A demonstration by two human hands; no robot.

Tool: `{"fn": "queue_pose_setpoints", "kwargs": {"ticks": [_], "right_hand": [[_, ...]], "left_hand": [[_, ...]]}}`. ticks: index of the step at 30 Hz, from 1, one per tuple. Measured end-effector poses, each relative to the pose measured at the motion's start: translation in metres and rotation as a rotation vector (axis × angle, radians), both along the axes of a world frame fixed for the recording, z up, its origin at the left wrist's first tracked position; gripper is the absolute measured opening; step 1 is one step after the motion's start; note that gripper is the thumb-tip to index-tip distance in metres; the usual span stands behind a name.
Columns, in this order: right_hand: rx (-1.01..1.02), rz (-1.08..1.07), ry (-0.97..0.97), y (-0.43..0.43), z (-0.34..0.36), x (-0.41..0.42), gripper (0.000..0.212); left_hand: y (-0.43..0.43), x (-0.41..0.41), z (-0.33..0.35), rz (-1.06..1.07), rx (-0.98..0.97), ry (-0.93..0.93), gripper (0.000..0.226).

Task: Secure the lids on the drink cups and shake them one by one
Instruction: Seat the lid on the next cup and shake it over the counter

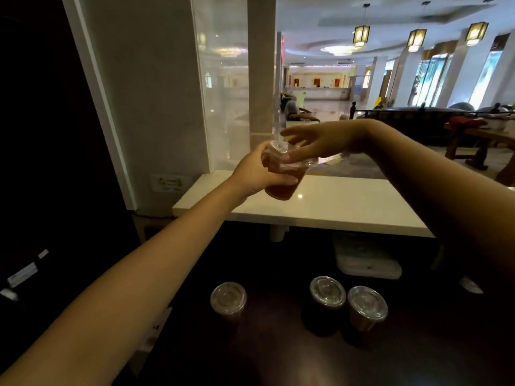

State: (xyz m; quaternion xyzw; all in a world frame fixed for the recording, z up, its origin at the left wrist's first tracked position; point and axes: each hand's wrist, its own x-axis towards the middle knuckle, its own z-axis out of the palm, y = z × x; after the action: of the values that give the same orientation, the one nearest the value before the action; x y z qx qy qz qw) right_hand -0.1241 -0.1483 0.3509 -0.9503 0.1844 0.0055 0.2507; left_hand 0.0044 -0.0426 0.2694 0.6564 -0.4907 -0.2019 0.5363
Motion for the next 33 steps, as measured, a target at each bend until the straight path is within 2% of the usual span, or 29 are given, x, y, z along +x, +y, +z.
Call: {"fn": "queue_pose_setpoints", "kwargs": {"ticks": [2,4,7,9,11,17,20,23,26,33], "right_hand": [[-0.138,0.003,0.110,0.006,-0.005,0.019,0.078],[-0.163,-0.019,0.166,0.011,-0.010,0.033,0.078],[-0.042,-0.056,0.203,0.014,-0.021,0.045,0.076],[0.039,-0.067,0.227,0.014,-0.034,0.053,0.074],[0.063,-0.072,0.264,0.014,-0.054,0.060,0.077],[-0.009,-0.106,0.328,0.012,-0.134,0.062,0.092],[0.041,-0.103,0.375,0.010,-0.170,0.055,0.096],[0.033,-0.135,0.419,0.010,-0.205,0.048,0.099],[-0.030,-0.161,0.423,0.008,-0.235,0.043,0.101],[-0.095,-0.176,0.412,0.002,-0.296,0.046,0.107]], "left_hand": [[0.002,0.003,-0.009,0.032,-0.015,-0.017,0.078],[0.006,0.008,-0.021,0.034,-0.019,0.001,0.077],[0.012,0.026,-0.038,-0.028,0.031,0.063,0.076],[0.018,0.046,-0.056,-0.115,0.115,0.109,0.085],[0.029,0.067,-0.084,-0.144,0.270,0.074,0.095],[0.046,0.091,-0.197,-0.266,0.916,-0.328,0.103],[0.044,0.082,-0.238,-0.301,1.091,-0.501,0.114],[0.044,0.071,-0.260,-0.262,1.089,-0.574,0.119],[0.044,0.065,-0.267,-0.171,1.016,-0.616,0.110],[0.051,0.074,-0.244,-0.181,0.964,-0.655,0.094]]}}
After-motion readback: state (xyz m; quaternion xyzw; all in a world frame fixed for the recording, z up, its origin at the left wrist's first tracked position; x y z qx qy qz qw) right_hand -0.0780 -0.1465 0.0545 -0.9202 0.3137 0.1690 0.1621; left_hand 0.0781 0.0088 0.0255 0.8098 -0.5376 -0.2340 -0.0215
